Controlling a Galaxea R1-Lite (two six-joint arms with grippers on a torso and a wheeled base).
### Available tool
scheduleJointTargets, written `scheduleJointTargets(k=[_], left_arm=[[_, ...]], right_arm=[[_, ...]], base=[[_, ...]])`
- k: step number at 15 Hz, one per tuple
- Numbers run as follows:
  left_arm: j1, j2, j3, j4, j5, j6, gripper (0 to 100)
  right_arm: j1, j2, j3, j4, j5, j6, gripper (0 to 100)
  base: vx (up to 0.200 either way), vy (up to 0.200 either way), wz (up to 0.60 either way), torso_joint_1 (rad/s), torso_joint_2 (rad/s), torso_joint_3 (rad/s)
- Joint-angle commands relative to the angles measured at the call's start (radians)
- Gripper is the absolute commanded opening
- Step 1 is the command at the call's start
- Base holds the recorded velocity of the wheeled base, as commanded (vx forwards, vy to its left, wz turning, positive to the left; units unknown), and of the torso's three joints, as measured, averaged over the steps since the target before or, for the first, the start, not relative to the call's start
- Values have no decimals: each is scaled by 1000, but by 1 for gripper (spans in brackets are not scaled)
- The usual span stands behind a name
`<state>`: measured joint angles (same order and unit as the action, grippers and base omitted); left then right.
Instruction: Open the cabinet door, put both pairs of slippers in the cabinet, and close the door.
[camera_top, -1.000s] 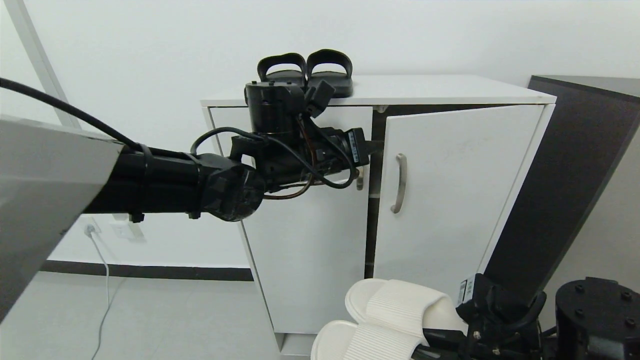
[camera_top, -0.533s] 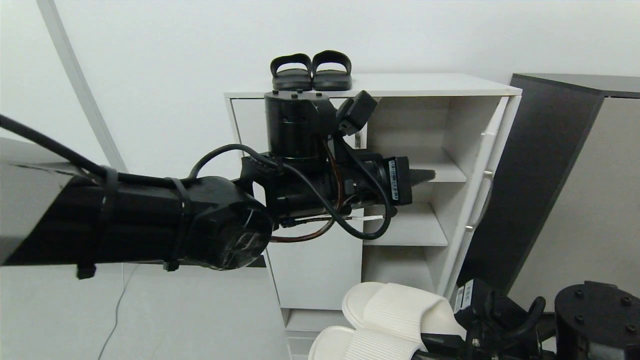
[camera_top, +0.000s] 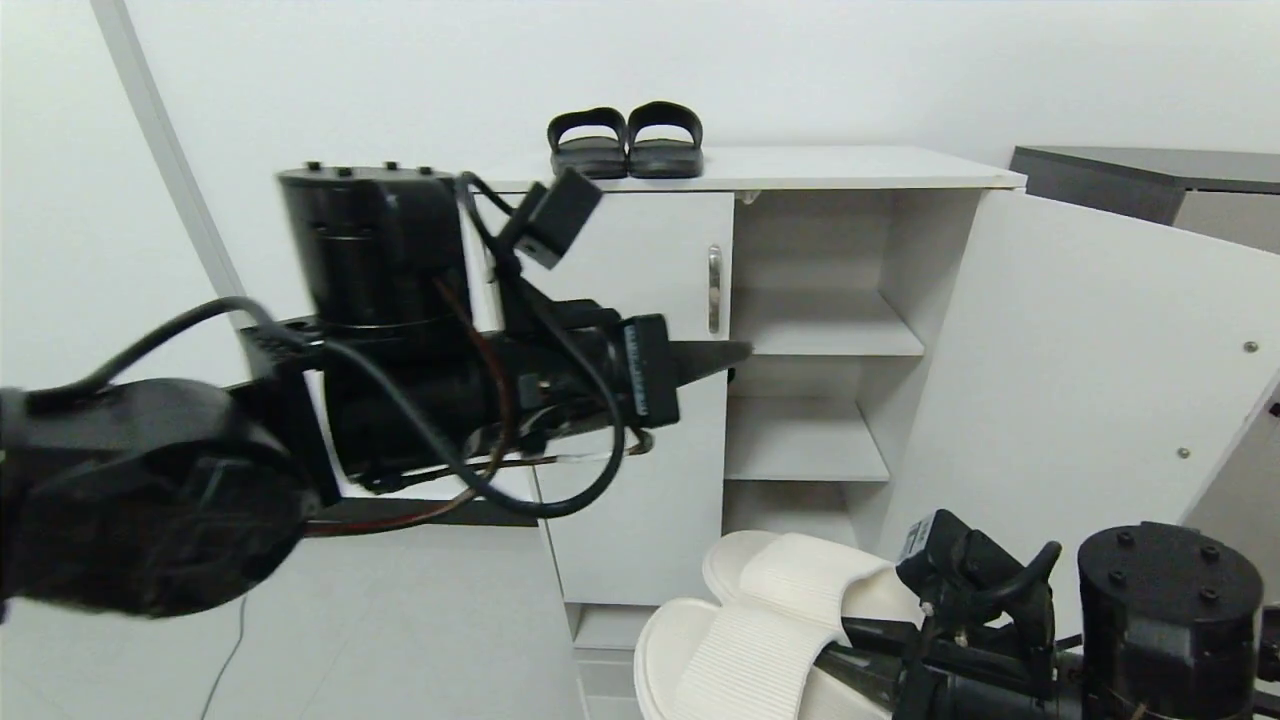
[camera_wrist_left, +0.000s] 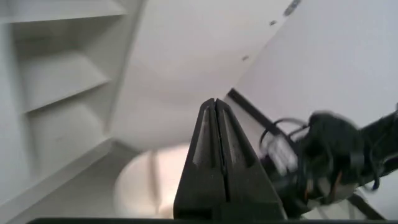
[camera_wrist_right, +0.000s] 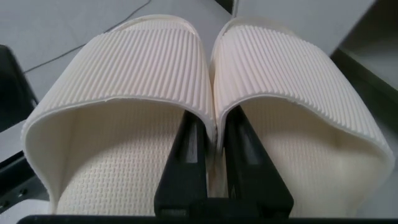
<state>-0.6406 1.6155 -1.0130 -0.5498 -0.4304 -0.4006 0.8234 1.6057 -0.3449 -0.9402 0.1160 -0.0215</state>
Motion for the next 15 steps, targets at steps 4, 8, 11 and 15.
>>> scheduleJointTargets(k=[4,8,11,15], left_arm=[[202,-464,398,4,91,69,0],[228,-724,570,108,374,195,0],[328,-911,692,237,590,289,0],[575,-1163,922,238,645,327,0]], right_arm=[[-35,52,-43,0,1,2,0],[-41,88,-68,-3,1,3,0],[-66,108,-97,-6,-6,15,0],[-63,102,-137,-5,-62,26,0]], base=[[0,0,0,0,0,0],[0,0,0,0,0,0],[0,0,0,0,0,0],[0,0,0,0,0,0]])
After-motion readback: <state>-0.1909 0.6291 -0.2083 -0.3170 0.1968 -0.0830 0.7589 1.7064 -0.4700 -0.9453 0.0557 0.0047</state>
